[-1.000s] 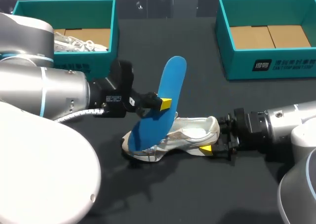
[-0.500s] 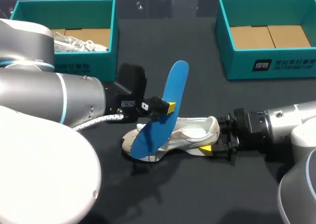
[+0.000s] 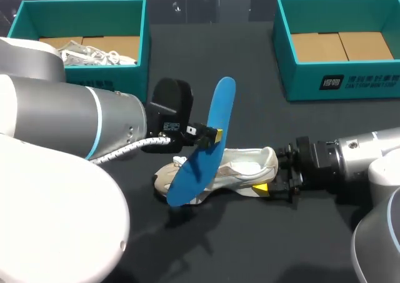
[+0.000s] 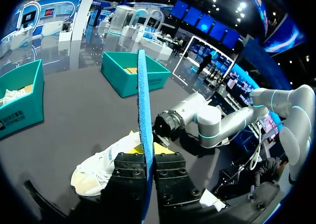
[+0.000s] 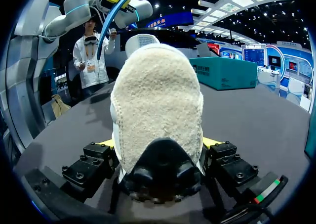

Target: Take the shoe out of the shoebox, open the shoe tongue, remove and reinsert the insole, then place the shoe into the shoebox

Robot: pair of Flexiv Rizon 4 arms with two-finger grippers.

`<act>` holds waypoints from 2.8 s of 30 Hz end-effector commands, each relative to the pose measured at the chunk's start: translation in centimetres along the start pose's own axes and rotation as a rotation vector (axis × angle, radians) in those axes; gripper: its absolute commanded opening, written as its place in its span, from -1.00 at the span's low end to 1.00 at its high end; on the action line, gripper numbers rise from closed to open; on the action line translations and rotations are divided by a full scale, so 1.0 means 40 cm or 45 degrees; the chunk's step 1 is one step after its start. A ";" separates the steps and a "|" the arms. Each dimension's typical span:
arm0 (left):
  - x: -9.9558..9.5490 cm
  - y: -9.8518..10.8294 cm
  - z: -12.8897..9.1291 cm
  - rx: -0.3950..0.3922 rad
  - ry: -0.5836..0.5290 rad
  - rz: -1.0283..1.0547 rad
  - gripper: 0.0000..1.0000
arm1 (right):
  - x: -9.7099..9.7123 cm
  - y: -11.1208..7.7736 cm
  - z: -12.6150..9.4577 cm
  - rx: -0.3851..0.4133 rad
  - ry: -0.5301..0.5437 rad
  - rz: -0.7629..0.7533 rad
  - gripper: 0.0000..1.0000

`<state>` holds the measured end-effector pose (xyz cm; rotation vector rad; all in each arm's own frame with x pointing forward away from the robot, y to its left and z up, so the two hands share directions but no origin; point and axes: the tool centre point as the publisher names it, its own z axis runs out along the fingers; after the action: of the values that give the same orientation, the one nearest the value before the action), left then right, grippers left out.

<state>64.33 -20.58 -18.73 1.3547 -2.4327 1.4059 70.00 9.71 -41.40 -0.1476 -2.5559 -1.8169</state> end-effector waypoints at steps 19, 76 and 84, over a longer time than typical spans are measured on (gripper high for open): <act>-0.078 -0.023 0.019 -0.322 0.021 -0.075 -1.00 | -0.004 -0.003 0.011 0.006 -0.001 0.002 -1.00; 0.046 -0.039 0.076 -0.673 0.425 -0.036 -1.00 | -0.004 -0.003 0.011 0.006 -0.001 0.002 -1.00; 0.070 -0.013 0.036 -0.385 0.585 0.017 -1.00 | -0.004 -0.003 0.011 0.006 -0.001 0.002 -1.00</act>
<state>64.73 -25.26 -17.77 0.8928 -2.3725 0.9110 69.99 9.71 -41.39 -0.1476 -2.5558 -1.8170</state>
